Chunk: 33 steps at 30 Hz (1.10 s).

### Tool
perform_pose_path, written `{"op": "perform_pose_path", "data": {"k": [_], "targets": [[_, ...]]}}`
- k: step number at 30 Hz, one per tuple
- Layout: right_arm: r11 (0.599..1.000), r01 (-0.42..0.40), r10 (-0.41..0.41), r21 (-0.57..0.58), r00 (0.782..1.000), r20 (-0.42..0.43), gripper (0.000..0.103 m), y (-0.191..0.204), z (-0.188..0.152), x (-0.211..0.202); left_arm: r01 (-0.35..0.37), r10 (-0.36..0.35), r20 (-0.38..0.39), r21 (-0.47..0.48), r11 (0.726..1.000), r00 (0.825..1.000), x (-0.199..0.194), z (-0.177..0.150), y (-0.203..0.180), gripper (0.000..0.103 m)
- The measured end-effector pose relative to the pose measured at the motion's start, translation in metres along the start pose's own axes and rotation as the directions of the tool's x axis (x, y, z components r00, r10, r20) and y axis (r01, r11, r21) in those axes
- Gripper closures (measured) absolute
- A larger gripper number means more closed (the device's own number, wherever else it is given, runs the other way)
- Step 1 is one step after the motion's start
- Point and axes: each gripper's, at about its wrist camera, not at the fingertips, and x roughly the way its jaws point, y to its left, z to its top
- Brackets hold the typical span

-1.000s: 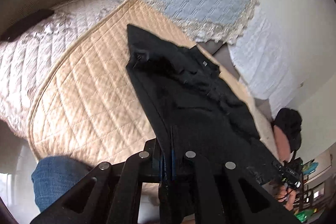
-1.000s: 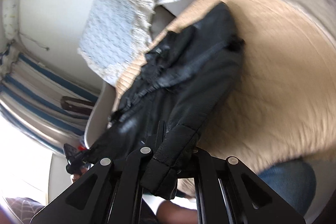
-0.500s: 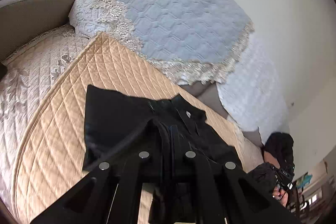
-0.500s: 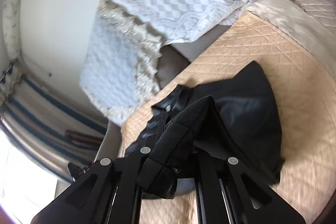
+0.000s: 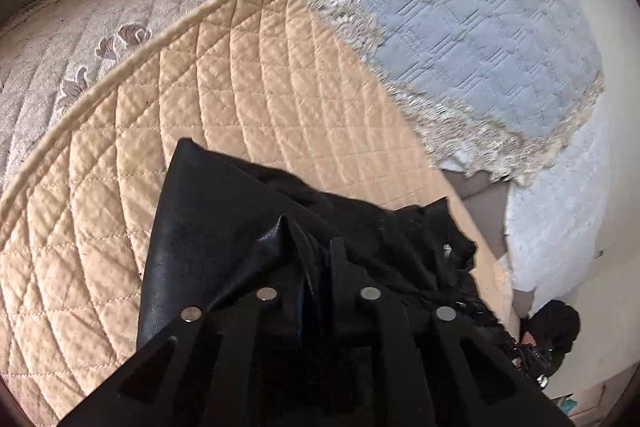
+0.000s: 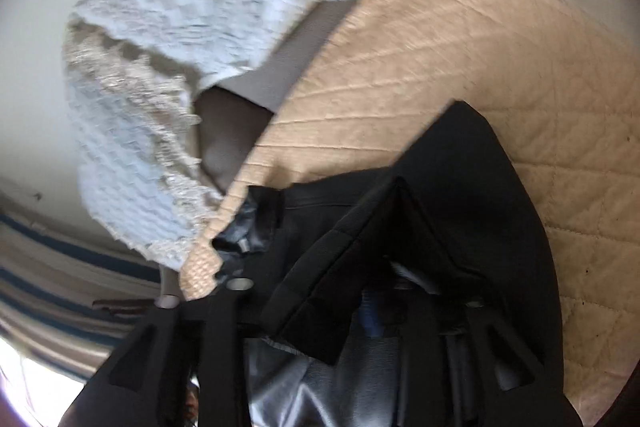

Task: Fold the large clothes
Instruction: 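Lift the hem toward the collar with the left tool while the right tool grips the jacket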

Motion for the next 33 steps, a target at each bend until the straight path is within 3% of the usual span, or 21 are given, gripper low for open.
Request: {"op": "perform_pose_path", "data": {"k": [3,4,5,9,13,17,19,23,25,26,27,29,31,33], "targets": [[0.995,-0.068,0.072,-0.069,0.995,0.066,0.043,0.012,-0.002,-0.03,0.012,-0.015,0.102,0.037,0.999,0.995,-0.034,0.008,-0.007,0.065],[0.994,-0.053,0.06,-0.095,0.995,0.08,0.043,0.016,-0.002,-0.035,0.0,-0.007,0.142,0.051,0.999,0.99,-0.046,0.011,-0.009,0.055],[0.987,0.005,0.012,-0.158,0.994,0.106,0.043,0.023,-0.002,-0.043,-0.019,0.008,0.169,0.068,0.998,0.986,-0.053,0.013,-0.011,0.051],[0.924,0.2,-0.175,-0.326,0.979,0.105,0.043,0.041,-0.003,-0.039,-0.112,0.084,0.141,0.21,0.971,0.987,-0.045,0.018,-0.03,0.048],[0.812,0.348,-0.349,-0.47,0.933,0.087,0.043,0.049,0.001,-0.009,-0.206,0.19,0.077,0.344,0.916,0.979,-0.007,0.022,-0.054,0.048],[0.748,0.4,-0.443,-0.53,0.895,0.049,0.043,0.043,0.012,0.019,-0.279,0.293,0.036,0.439,0.854,0.955,0.037,0.03,-0.071,0.048],[0.737,0.415,-0.481,-0.533,0.877,0.019,0.043,0.037,0.018,0.032,-0.279,0.32,-0.014,0.454,0.846,0.947,0.057,0.031,-0.07,0.048],[0.728,0.38,-0.485,-0.57,0.874,-0.037,0.043,0.036,0.016,0.044,-0.274,0.33,-0.032,0.485,0.831,0.944,0.073,0.028,-0.076,0.048],[0.712,0.376,-0.492,-0.593,0.87,-0.039,0.057,0.039,0.012,0.046,-0.279,0.333,-0.026,0.49,0.826,0.942,0.076,0.026,-0.077,0.048],[0.696,0.386,-0.502,-0.606,0.864,-0.027,0.084,0.041,0.01,0.046,-0.283,0.336,-0.021,0.492,0.823,0.942,0.077,0.025,-0.077,0.05],[0.687,0.398,-0.509,-0.608,0.861,-0.011,0.092,0.043,0.008,0.046,-0.289,0.339,-0.01,0.498,0.818,0.941,0.078,0.024,-0.077,0.054],[0.694,0.391,-0.484,-0.605,0.875,0.011,0.097,0.049,0.006,0.041,-0.321,0.354,0.036,0.512,0.796,0.935,0.075,0.022,-0.081,0.08],[0.696,0.38,-0.446,-0.609,0.894,0.048,0.098,0.06,0.003,0.032,-0.337,0.344,0.087,0.516,0.788,0.935,0.068,0.022,-0.086,0.094],[0.709,0.352,-0.378,-0.611,0.921,0.093,0.098,0.073,0.002,0.016,-0.332,0.295,0.154,0.509,0.794,0.943,0.048,0.021,-0.095,0.097]]}}
